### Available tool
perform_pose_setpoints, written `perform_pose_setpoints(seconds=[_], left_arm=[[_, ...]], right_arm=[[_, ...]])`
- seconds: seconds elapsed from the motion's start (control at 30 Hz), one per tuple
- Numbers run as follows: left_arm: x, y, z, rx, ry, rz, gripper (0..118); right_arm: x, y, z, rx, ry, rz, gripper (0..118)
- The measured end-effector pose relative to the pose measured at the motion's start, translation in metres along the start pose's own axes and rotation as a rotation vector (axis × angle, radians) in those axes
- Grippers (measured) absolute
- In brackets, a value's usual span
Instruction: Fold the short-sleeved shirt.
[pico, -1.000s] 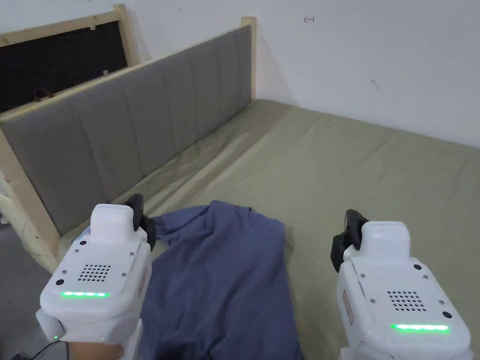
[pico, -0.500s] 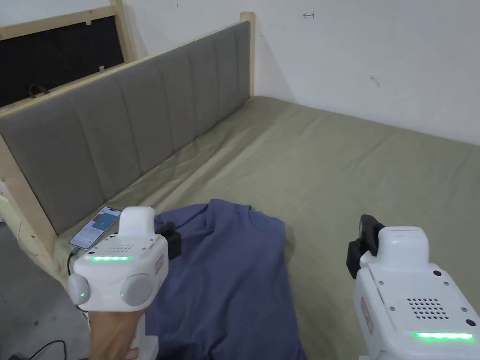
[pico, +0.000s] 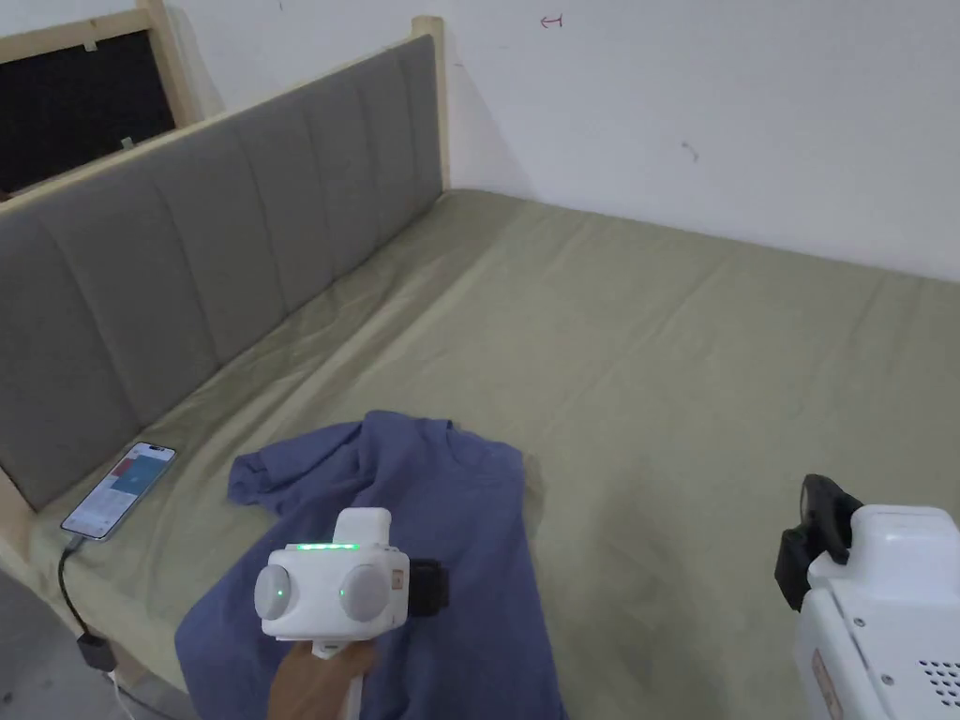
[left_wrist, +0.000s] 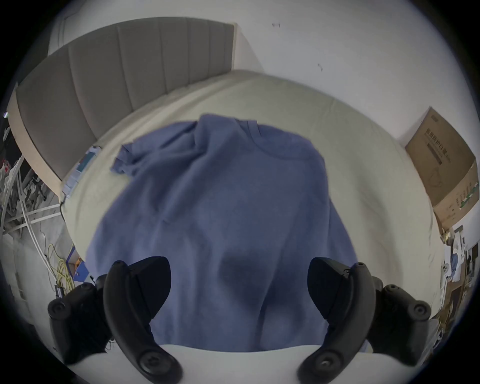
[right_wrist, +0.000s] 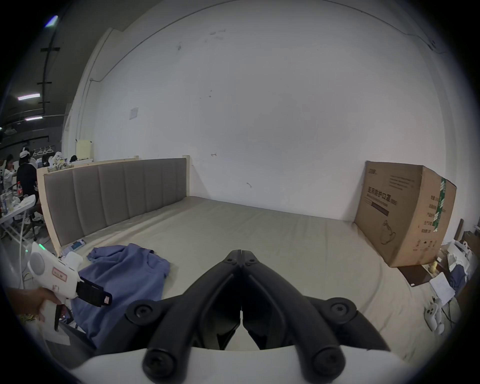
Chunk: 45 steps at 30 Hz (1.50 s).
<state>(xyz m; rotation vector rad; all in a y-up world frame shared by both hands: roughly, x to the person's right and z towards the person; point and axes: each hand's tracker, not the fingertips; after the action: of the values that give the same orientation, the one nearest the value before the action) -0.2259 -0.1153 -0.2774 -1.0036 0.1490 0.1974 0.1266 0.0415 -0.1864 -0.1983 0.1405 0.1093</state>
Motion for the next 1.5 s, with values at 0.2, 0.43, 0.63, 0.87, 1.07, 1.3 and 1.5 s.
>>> perform_pose_setpoints(seconds=[0.2, 0.43, 0.63, 0.87, 1.07, 1.3, 1.5], left_arm=[[0.017, -0.019, -0.030, -0.094, 0.038, -0.059, 61], [0.010, -0.009, -0.004, -0.007, -0.048, -0.013, 2], [0.005, 0.007, 0.064, 0.121, -0.254, 0.100, 2], [0.051, 0.051, 0.141, 0.269, -0.401, -0.010, 2], [0.120, 0.096, 0.189, 0.328, -0.544, -0.146, 2], [0.220, 0.117, 0.213, 0.325, -0.714, -0.306, 2], [0.309, 0.099, 0.203, 0.280, -0.789, -0.454, 2]], right_arm=[[0.033, -0.015, -0.010, -0.032, -0.062, -0.014, 0], [0.052, -0.020, -0.009, -0.045, -0.098, -0.049, 0], [0.057, -0.016, -0.004, -0.030, -0.105, -0.065, 0], [0.075, -0.012, 0.008, 0.003, -0.125, -0.092, 0], [0.096, -0.005, 0.033, 0.042, -0.178, -0.092, 0], [0.138, -0.006, 0.063, 0.074, -0.285, -0.086, 0], [0.177, -0.014, 0.088, 0.076, -0.382, -0.078, 0]])
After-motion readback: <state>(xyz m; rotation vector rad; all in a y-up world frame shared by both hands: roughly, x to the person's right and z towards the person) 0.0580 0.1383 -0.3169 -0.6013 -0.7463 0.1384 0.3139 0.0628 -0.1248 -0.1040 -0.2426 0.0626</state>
